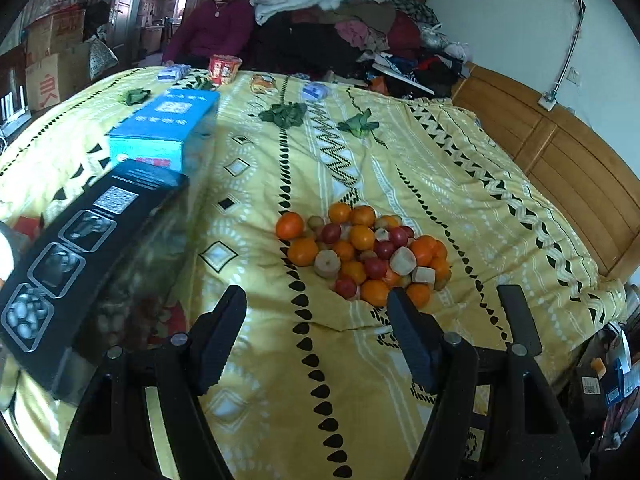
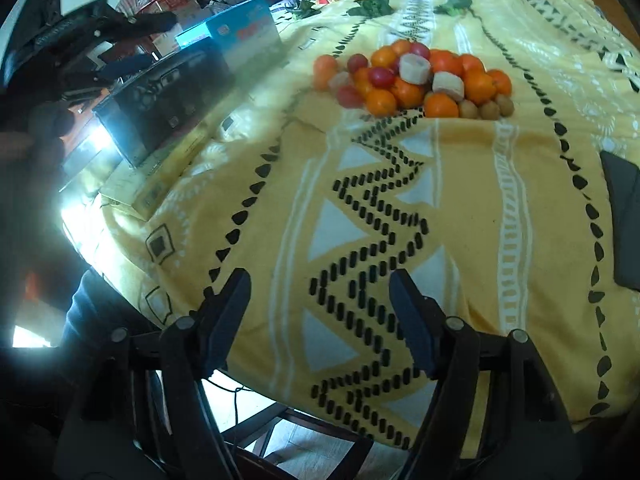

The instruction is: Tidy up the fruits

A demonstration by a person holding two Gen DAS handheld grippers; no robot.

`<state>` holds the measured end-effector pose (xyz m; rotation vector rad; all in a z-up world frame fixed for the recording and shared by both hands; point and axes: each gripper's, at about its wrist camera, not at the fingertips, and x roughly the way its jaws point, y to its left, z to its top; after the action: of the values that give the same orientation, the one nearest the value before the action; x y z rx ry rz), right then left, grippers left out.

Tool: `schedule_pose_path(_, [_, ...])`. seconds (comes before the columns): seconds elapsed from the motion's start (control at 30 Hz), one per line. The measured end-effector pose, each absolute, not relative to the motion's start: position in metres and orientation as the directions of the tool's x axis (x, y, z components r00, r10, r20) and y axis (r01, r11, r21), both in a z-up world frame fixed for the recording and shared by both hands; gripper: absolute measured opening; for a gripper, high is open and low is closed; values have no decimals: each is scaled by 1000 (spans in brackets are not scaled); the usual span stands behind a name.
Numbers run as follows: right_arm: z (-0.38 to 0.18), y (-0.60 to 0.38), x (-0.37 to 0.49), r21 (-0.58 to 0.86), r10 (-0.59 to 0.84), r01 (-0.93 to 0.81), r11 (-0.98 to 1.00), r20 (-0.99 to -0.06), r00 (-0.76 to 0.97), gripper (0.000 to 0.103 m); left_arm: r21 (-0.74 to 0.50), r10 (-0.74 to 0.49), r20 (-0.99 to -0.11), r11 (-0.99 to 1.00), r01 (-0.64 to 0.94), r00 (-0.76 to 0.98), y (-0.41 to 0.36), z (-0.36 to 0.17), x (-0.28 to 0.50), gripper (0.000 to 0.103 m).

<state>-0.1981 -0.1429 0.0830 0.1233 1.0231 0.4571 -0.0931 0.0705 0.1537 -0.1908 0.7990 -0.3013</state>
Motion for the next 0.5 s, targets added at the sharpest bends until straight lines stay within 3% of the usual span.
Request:
schedule_pose_path(0.07, [81, -151, -195, 314, 422, -296, 902, -788, 448, 63, -293, -361, -703, 932, 212, 613, 57, 135, -75, 72])
schedule_pose_path(0.27, [75, -168, -179, 332, 420, -263, 906, -791, 445, 54, -332, -418, -759, 908, 257, 499, 16, 85, -27, 43])
schedule_pose_path(0.5, [61, -188, -170, 340, 404, -221, 914, -804, 435, 53, -305, -381, -786, 924, 230, 487, -7, 51, -4, 43])
